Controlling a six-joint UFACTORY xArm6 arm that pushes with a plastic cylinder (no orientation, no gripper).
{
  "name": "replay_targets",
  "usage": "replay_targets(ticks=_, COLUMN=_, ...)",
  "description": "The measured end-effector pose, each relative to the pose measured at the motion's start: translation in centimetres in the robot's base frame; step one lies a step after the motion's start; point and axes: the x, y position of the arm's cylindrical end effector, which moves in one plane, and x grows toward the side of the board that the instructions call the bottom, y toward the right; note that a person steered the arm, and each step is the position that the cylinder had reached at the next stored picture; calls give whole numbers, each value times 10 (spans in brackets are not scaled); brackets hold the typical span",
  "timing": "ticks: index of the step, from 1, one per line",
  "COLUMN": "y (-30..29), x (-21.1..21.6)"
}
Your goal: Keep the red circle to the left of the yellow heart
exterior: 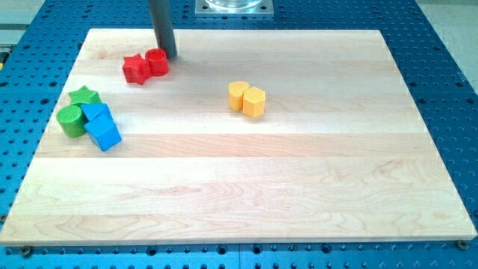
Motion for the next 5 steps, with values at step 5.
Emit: replay_targets(ticks=5, y=159, x=35)
